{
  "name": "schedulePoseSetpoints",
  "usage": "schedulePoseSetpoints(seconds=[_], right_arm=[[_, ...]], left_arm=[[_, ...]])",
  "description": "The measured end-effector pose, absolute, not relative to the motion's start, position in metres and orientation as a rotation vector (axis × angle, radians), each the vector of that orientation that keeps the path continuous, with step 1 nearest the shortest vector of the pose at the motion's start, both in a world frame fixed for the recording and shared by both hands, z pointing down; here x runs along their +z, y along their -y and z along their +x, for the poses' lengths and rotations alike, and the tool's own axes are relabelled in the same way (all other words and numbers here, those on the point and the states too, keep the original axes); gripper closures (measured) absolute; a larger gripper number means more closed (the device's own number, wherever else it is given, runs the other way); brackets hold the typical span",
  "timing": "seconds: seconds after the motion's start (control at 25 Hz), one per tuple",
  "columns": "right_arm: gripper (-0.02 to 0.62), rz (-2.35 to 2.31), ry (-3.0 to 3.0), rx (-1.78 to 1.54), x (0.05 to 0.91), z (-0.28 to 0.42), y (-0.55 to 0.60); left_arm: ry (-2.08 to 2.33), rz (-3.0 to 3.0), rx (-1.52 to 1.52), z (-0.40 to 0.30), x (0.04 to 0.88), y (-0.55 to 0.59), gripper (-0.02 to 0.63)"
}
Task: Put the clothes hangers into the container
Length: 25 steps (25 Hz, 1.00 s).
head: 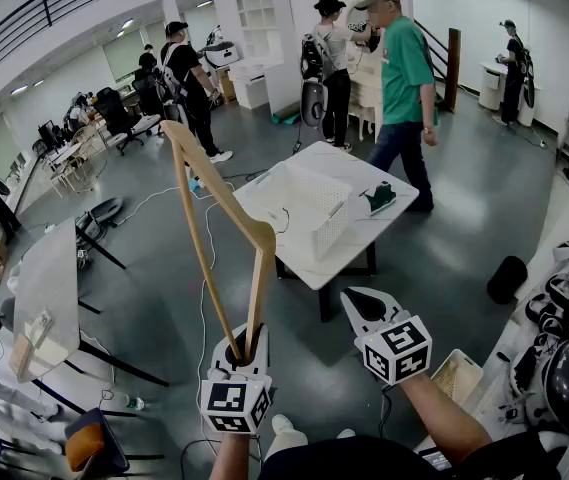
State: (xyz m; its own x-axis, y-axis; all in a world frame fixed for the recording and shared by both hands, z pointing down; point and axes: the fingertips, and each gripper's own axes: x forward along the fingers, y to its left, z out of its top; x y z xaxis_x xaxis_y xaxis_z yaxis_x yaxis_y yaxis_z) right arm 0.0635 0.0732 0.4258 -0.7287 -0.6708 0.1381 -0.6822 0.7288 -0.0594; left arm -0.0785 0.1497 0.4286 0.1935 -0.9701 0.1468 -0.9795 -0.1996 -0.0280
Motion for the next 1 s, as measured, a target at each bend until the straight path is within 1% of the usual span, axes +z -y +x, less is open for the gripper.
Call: schedulePoseSetpoints(seconds=[0.52,1.0], right_arm=[[0.577,1.127,2.821,0.187,0.431,0.081,-0.069],[0.577,1.133,2.815,0.211,0.437,0.074,-0.042]], left_arm=[[1.948,2.350,0.192,-0.065,0.426,-0.146,0.552],[1.951,2.334,0.209,-0.077,0.432,-0.118,0.552]])
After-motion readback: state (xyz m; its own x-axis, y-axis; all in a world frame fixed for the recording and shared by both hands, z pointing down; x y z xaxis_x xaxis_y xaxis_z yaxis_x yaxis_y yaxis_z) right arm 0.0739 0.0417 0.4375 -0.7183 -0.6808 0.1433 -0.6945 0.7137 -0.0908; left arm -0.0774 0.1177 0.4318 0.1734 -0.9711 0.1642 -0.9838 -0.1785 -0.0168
